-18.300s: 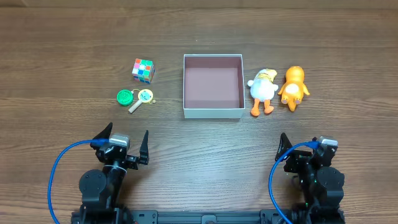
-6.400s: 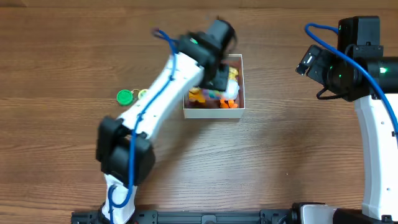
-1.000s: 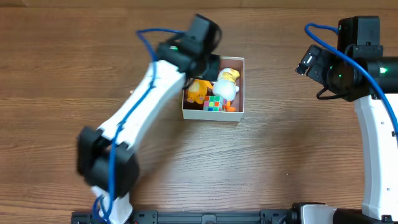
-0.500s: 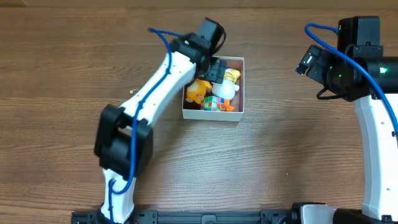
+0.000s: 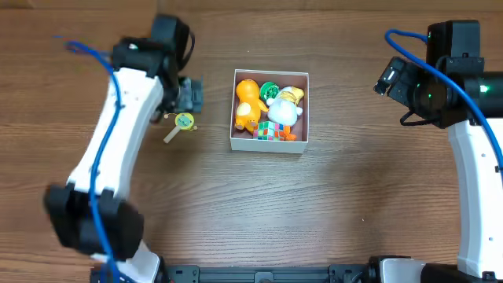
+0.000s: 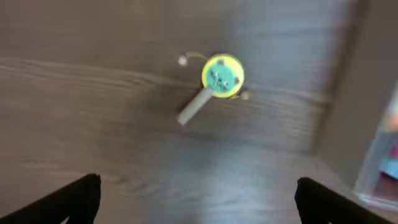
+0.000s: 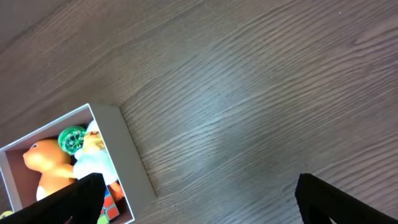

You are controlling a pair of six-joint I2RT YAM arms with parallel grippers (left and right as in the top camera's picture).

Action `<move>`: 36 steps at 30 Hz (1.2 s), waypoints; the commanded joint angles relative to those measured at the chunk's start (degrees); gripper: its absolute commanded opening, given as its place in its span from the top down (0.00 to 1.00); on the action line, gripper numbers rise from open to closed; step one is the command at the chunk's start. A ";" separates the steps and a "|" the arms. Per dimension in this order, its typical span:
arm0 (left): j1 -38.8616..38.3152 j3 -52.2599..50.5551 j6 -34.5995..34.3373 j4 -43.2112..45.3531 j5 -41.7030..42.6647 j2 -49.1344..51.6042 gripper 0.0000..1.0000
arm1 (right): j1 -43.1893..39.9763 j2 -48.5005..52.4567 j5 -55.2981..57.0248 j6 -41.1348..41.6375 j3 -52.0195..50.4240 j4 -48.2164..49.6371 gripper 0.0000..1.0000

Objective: Pack container
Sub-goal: 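Grasp the yellow cat-face paddle by its handle with the left gripper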

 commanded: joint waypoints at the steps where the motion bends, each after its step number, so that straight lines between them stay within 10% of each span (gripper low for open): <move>1: 1.01 -9.25 -1.53 7.82 5.70 2.36 0.02 | 0.00 -0.24 0.57 0.07 -0.02 0.11 0.00; 6: 1.07 -13.44 5.95 12.15 2.75 5.90 0.14 | 0.00 -0.24 0.57 0.07 -0.02 0.11 0.00; 12: 2.56 -14.01 21.84 11.61 0.68 8.94 0.07 | 0.00 -0.24 0.57 0.07 -0.02 0.09 0.00; 20: 5.03 -14.01 41.29 10.43 0.94 15.54 0.41 | 0.00 -0.24 0.57 0.07 -0.02 0.09 0.00; 30: 5.40 -14.01 44.44 12.46 0.90 20.17 0.39 | 0.00 -0.24 0.57 0.07 -0.02 0.11 0.00; 36: 5.51 -14.01 43.95 13.68 0.90 21.14 0.68 | 0.00 -0.24 0.57 0.07 -0.02 0.09 0.00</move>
